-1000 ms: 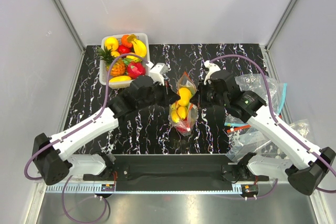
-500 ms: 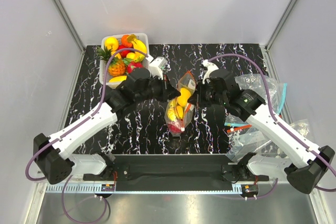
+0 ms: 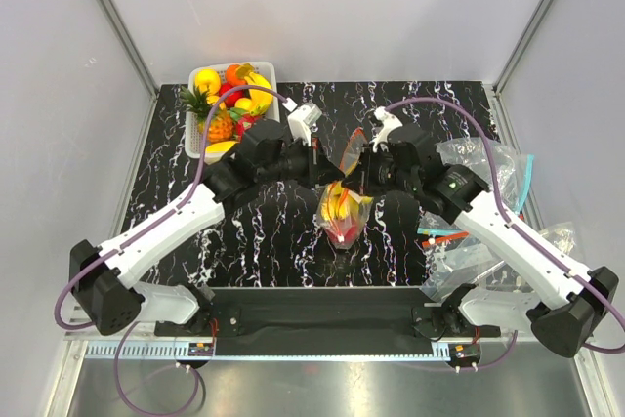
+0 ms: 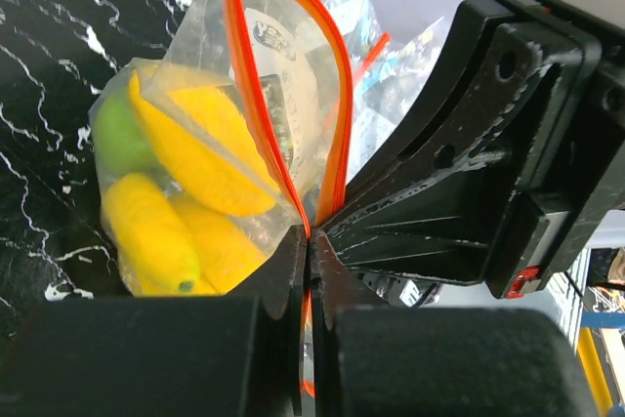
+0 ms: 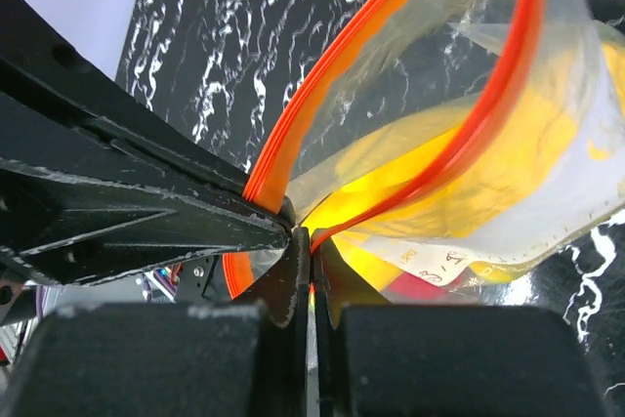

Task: Place the food in the zip-top bag and seal the zipper
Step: Adjust the zipper food storage bag at the center of the board.

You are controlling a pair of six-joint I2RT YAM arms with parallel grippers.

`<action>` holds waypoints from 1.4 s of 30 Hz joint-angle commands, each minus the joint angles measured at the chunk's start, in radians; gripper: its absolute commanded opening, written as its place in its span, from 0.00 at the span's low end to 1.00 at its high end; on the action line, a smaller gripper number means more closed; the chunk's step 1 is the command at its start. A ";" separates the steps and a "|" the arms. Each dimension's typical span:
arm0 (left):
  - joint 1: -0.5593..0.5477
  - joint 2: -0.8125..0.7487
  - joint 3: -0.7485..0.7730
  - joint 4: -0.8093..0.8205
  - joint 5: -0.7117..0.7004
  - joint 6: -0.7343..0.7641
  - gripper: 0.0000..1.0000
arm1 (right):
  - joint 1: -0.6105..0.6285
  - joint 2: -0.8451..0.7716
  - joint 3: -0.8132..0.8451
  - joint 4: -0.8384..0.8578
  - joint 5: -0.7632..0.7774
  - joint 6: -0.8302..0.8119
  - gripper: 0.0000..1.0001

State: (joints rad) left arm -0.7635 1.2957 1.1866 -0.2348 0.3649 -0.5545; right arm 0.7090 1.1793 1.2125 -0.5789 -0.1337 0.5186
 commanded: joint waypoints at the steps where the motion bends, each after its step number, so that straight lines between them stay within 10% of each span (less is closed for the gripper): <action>1: -0.002 0.017 -0.012 0.071 0.071 -0.001 0.00 | 0.001 -0.003 -0.042 0.123 -0.055 0.047 0.00; 20: -0.002 0.010 -0.062 0.046 0.055 0.062 0.00 | 0.003 -0.110 -0.133 0.134 0.098 0.103 0.11; 42: -0.002 0.016 -0.039 0.012 0.057 0.088 0.00 | 0.001 -0.063 -0.085 0.128 0.157 0.118 0.67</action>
State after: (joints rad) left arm -0.7612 1.3304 1.1210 -0.2470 0.3893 -0.4850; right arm 0.7094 1.1168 1.0794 -0.4908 -0.0261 0.6312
